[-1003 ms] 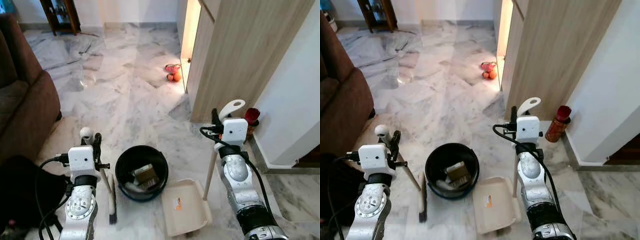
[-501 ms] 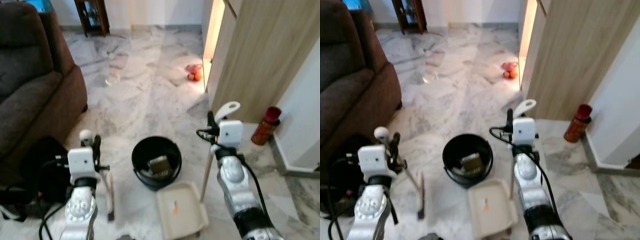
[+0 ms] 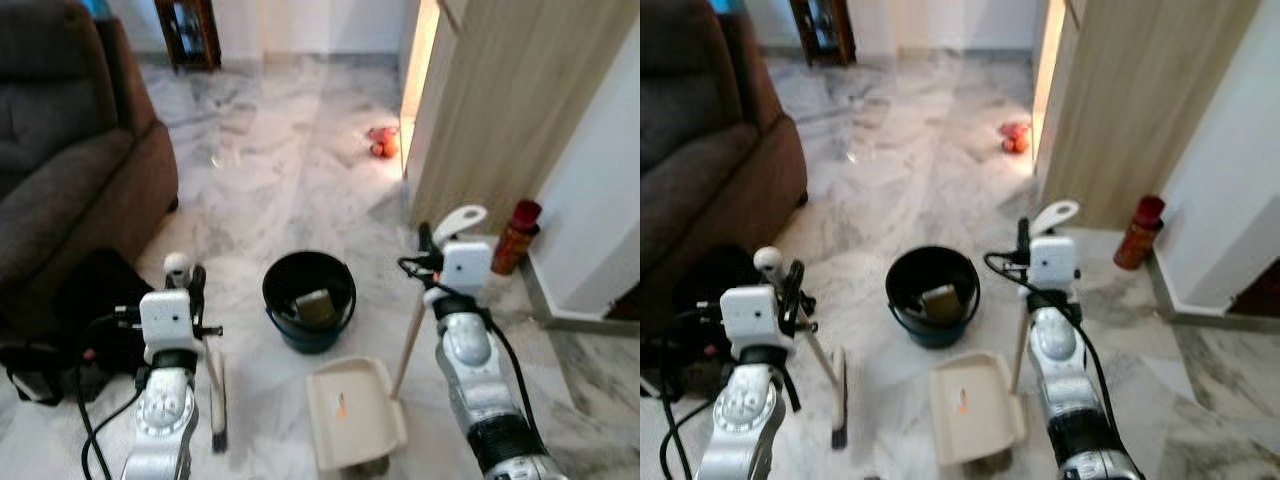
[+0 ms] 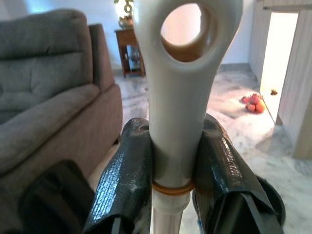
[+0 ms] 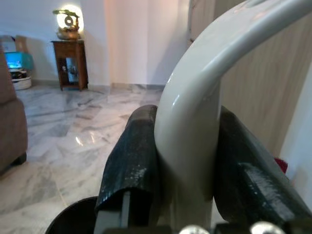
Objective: Sweep floor
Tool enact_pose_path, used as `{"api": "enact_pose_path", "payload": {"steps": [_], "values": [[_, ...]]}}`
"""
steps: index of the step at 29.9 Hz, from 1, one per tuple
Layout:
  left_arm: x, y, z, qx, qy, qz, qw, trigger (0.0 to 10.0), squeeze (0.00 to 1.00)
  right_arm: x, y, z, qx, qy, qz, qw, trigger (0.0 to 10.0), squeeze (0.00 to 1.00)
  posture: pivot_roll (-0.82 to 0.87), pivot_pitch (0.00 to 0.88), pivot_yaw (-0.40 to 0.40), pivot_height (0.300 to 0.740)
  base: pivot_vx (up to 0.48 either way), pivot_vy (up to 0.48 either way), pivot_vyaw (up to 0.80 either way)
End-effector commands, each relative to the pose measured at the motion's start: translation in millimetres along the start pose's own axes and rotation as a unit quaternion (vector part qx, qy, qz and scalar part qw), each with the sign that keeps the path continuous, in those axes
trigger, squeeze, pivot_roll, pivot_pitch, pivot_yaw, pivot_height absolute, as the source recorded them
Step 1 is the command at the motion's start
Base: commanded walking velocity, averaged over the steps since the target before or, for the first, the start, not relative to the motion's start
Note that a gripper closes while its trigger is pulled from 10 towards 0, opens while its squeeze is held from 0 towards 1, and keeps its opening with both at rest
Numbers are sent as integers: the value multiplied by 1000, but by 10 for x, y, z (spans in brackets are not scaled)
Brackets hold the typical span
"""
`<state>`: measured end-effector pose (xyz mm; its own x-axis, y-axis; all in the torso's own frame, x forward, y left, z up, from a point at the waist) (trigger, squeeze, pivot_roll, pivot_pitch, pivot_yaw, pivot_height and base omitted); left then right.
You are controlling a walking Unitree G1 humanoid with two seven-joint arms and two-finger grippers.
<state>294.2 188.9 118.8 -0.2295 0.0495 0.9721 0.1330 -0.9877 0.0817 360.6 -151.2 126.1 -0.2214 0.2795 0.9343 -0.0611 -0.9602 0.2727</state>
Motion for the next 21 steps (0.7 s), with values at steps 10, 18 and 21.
{"api": "enact_pose_path", "payload": {"steps": [10, 18, 21], "values": [[86, 38, 45, -2, 21, -2, 1000, 10000, 0, 108, -7, 53, 4, 18, 5, 1000, 10000, 0, 125, 76, 2, 740, 0, 0, -775], [82, 71, 56, -7, 23, -5, 1000, 10000, 0, 105, -2, 55, 7, 17, 0, 1000, 10000, 0, 122, 59, -2, 740, 0, 0, -800], [78, 74, 57, -8, 22, -4, 1000, 10000, 0, 102, 1, 54, 7, 16, 0, 1000, 10000, 0, 122, 57, -2, 740, 0, 0, -800]]}}
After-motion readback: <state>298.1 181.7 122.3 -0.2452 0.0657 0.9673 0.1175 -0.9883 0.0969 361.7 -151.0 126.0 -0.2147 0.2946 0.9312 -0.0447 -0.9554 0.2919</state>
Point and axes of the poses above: a point about 5 cm out from each wrist's last joint towards the gripper, its own z axis pointing out of the wrist towards the gripper, its own x axis along the axis of the wrist's last joint, y = z × x, the point moved 3 cm from there along z, pointing out of the wrist towards the gripper, and after that the axes turned 10 degrees about -z, right-handed, at the moved point
